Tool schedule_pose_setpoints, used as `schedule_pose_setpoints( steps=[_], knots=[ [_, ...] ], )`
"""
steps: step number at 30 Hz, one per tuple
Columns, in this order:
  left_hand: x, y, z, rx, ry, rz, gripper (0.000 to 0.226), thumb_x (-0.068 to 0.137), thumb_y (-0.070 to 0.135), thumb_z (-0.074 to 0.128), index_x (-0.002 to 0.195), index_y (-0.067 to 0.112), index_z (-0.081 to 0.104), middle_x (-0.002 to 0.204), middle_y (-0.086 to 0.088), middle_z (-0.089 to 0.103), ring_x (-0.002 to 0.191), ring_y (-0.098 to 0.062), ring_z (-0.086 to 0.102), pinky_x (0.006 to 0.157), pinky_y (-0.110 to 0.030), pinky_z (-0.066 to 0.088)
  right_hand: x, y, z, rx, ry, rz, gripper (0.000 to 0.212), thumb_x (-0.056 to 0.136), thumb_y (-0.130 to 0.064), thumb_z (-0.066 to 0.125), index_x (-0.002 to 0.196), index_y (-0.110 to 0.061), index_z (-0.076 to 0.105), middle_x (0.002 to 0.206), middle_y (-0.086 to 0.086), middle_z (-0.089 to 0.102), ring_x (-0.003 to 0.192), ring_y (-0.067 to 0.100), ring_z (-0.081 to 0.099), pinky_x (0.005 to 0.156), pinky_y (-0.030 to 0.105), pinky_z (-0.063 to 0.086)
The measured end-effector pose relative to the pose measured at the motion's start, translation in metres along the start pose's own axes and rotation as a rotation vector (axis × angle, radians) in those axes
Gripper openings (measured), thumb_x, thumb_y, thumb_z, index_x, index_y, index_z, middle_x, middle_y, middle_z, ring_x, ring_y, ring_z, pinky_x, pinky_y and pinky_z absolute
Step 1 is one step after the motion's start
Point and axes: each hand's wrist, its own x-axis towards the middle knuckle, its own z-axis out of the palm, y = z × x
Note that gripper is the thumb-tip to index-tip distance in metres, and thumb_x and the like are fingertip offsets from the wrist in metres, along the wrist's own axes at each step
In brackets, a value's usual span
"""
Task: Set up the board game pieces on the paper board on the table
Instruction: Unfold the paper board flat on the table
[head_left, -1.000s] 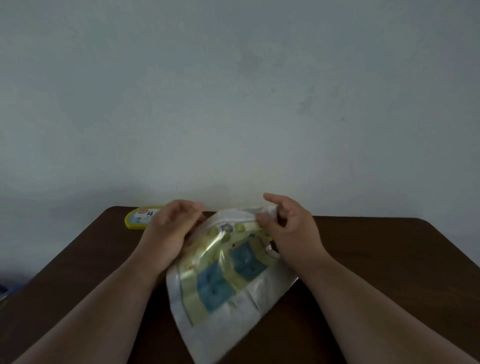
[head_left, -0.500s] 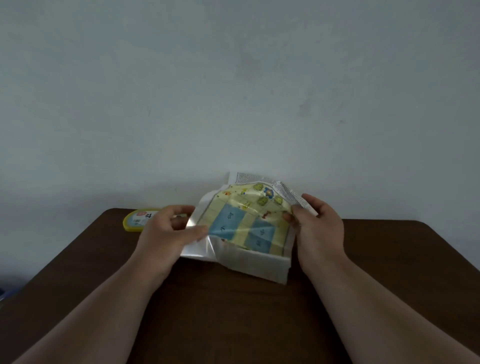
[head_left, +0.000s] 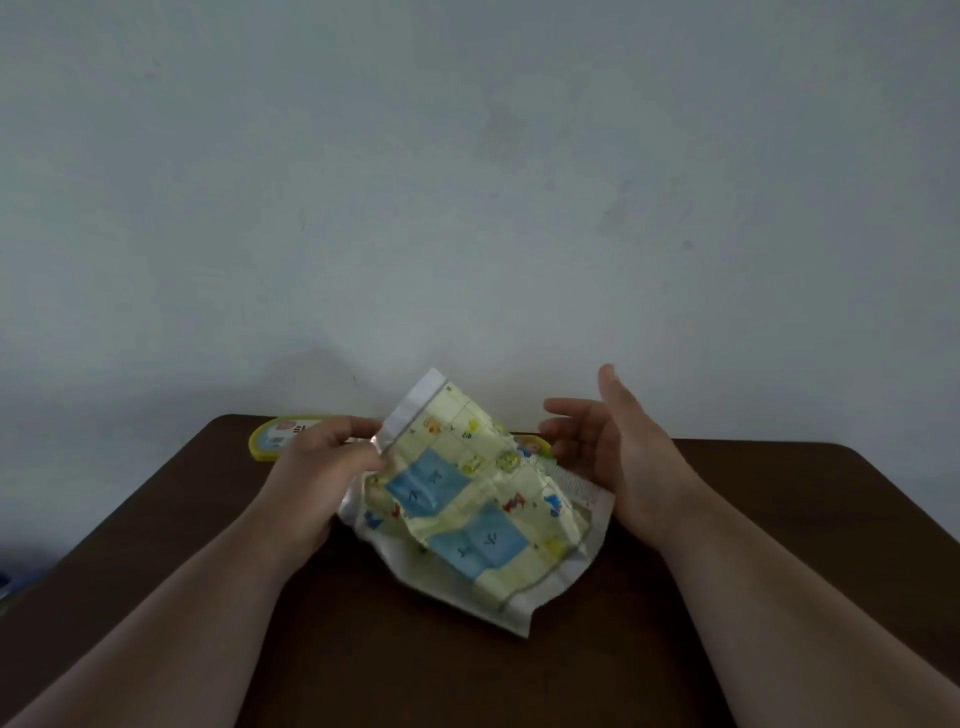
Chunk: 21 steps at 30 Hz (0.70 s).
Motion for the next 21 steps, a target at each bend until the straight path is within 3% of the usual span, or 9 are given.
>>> schedule_pose_setpoints(
  steps=[2, 4, 7, 9, 12, 15, 17, 18, 21],
  knots=[
    [-0.002, 0.002, 0.001, 0.034, -0.005, 0.002, 0.023, 0.086, -0.003, 0.071, 0.101, 0.012, 0.081, 0.094, -0.016, 0.081, 0.088, -0.033, 0.079, 0.082, -0.045, 0.062, -0.002, 0.001, 0.001, -0.106, -0.092, 0.013, 0.065, 0.078, -0.057, 0.072, 0.120, -0.007, 0.073, 0.101, 0.012, 0.078, 0.073, 0.018, 0.068, 0.057, 0.031, 0.043],
    [-0.001, 0.003, 0.000, 0.078, -0.018, 0.019, 0.021, 0.082, 0.000, 0.077, 0.091, 0.018, 0.082, 0.086, -0.012, 0.081, 0.080, -0.026, 0.079, 0.073, -0.037, 0.060, -0.006, 0.002, 0.002, -0.238, -0.212, 0.047, 0.051, 0.079, -0.046, 0.079, 0.114, -0.009, 0.077, 0.103, 0.012, 0.078, 0.074, 0.016, 0.066, 0.056, 0.029, 0.038],
    [-0.002, 0.005, -0.001, 0.127, -0.041, 0.041, 0.023, 0.086, -0.003, 0.072, 0.094, 0.017, 0.081, 0.086, -0.010, 0.081, 0.082, -0.024, 0.078, 0.074, -0.036, 0.058, -0.014, 0.001, 0.005, -0.408, -0.325, 0.087, 0.043, 0.089, -0.045, 0.071, 0.113, -0.010, 0.079, 0.093, 0.005, 0.076, 0.072, 0.011, 0.061, 0.054, 0.024, 0.037],
    [-0.004, 0.006, 0.001, 0.137, -0.064, 0.056, 0.024, 0.091, -0.004, 0.067, 0.102, 0.014, 0.079, 0.091, -0.012, 0.082, 0.087, -0.026, 0.079, 0.079, -0.039, 0.058, -0.016, 0.000, 0.007, -0.436, -0.346, 0.113, 0.032, 0.092, -0.049, 0.073, 0.095, -0.018, 0.081, 0.081, 0.001, 0.072, 0.065, 0.009, 0.055, 0.052, 0.023, 0.032],
    [-0.007, 0.007, 0.004, 0.125, -0.089, 0.082, 0.022, 0.094, -0.001, 0.066, 0.106, 0.014, 0.077, 0.096, -0.012, 0.081, 0.091, -0.028, 0.078, 0.082, -0.042, 0.058, -0.018, -0.002, 0.008, -0.469, -0.387, 0.169, 0.030, 0.084, -0.046, 0.080, 0.092, -0.018, 0.078, 0.079, 0.002, 0.070, 0.066, 0.011, 0.052, 0.056, 0.025, 0.033],
    [-0.009, 0.006, 0.005, 0.075, -0.097, 0.076, 0.019, 0.096, 0.002, 0.065, 0.110, 0.011, 0.074, 0.097, -0.013, 0.081, 0.090, -0.031, 0.079, 0.077, -0.041, 0.060, -0.018, -0.002, 0.010, -0.371, -0.392, 0.143, 0.034, 0.087, -0.021, 0.079, 0.110, 0.003, 0.071, 0.112, 0.025, 0.076, 0.094, 0.030, 0.066, 0.075, 0.036, 0.050],
    [-0.009, 0.004, 0.005, 0.022, -0.136, 0.066, 0.021, 0.093, 0.003, 0.071, 0.114, 0.008, 0.072, 0.101, -0.017, 0.080, 0.093, -0.038, 0.078, 0.083, -0.049, 0.061, -0.017, -0.003, 0.011, -0.223, -0.333, 0.095, 0.009, 0.086, -0.005, 0.072, 0.092, -0.002, 0.067, 0.102, 0.029, 0.073, 0.085, 0.032, 0.069, 0.076, 0.038, 0.056],
    [-0.008, 0.003, 0.004, 0.006, -0.166, 0.067, 0.028, 0.088, 0.003, 0.076, 0.116, 0.007, 0.070, 0.102, -0.019, 0.080, 0.094, -0.041, 0.077, 0.085, -0.053, 0.061, -0.016, -0.003, 0.011, -0.153, -0.308, 0.085, 0.007, 0.083, -0.005, 0.070, 0.081, -0.009, 0.064, 0.092, 0.024, 0.068, 0.076, 0.029, 0.067, 0.071, 0.037, 0.057],
    [-0.006, 0.000, 0.000, 0.060, -0.225, 0.074, 0.062, 0.064, 0.001, 0.094, 0.120, 0.009, 0.068, 0.105, -0.019, 0.079, 0.098, -0.041, 0.077, 0.084, -0.056, 0.063, -0.014, -0.007, 0.012, 0.036, -0.265, 0.082, 0.027, 0.083, -0.005, 0.063, 0.068, -0.017, 0.045, 0.072, 0.012, 0.056, 0.058, 0.021, 0.057, 0.056, 0.030, 0.050]
  ],
)
